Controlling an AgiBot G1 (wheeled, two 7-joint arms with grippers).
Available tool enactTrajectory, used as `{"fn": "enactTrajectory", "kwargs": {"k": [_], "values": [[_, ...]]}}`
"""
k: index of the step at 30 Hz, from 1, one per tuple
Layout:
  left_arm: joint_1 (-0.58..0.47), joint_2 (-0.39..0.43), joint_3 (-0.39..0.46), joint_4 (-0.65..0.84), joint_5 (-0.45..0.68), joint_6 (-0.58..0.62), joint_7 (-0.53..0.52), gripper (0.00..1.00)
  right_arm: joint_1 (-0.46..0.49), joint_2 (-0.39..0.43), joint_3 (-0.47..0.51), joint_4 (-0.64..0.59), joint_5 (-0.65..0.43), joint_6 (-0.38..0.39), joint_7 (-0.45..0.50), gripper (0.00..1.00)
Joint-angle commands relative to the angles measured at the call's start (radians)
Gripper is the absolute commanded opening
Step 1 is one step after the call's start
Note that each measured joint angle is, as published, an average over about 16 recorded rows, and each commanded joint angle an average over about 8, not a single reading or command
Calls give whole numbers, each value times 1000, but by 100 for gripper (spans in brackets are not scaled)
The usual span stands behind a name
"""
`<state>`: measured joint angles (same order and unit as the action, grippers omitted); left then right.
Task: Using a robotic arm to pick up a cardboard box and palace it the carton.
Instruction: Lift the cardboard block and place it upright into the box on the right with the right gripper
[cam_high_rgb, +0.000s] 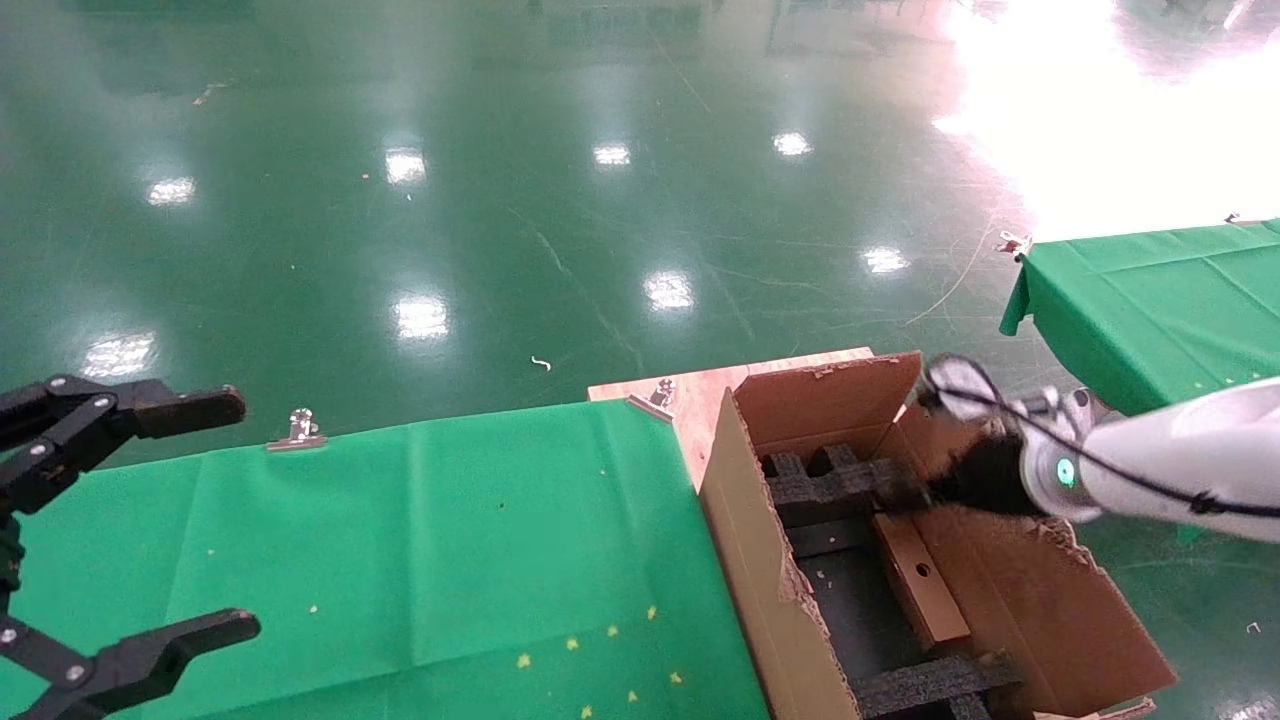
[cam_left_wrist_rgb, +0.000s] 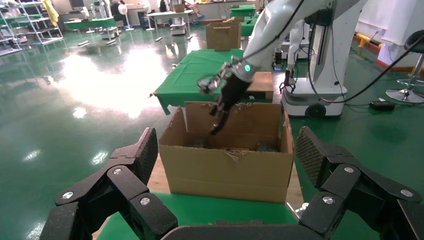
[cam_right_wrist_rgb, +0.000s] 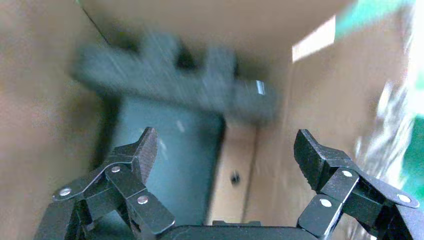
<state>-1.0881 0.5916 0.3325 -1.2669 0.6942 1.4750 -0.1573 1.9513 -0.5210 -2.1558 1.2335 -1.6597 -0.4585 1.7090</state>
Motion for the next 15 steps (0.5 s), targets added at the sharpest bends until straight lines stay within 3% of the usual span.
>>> {"fn": "enactTrajectory", "kwargs": {"k": [1,8,15], "values": [[0,0,0,0,0,0,0,100,38,26,15,49,-5,15,-15,100],[0,0,0,0,0,0,0,100,101,48,81,126,129,21,-151,100],[0,0,0,0,0,0,0,100,132,53,173,134,369,-80,-384,100]]}}
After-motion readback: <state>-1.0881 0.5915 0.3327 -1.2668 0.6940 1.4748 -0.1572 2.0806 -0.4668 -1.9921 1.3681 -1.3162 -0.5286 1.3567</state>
